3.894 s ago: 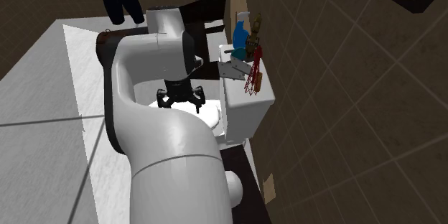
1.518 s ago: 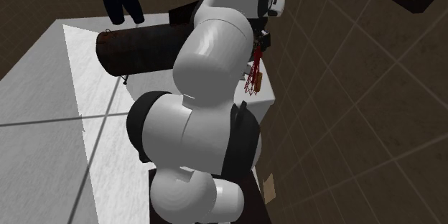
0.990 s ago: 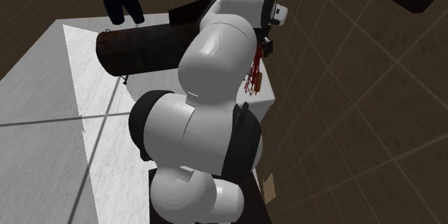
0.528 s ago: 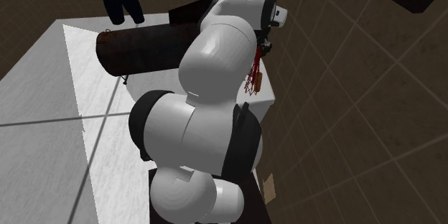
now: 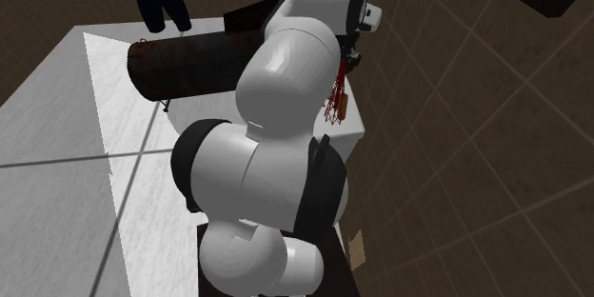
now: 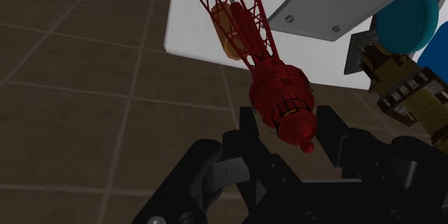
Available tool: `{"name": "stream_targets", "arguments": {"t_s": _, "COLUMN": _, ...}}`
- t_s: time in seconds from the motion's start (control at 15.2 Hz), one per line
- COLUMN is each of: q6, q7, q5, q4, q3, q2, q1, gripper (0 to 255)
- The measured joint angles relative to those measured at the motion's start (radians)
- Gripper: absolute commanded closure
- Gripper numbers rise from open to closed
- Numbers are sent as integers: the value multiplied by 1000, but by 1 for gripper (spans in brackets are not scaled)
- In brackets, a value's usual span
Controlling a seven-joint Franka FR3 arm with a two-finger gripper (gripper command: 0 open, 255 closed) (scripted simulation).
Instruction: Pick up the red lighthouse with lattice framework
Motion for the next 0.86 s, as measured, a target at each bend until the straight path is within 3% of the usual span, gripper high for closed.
{"name": "stream_targets", "arguments": {"t_s": 0.86, "q6": -172, "q7": -25, "q5": 15, "q4": 211, "q3": -1, "q2": 38, "q1": 1, "gripper": 255}}
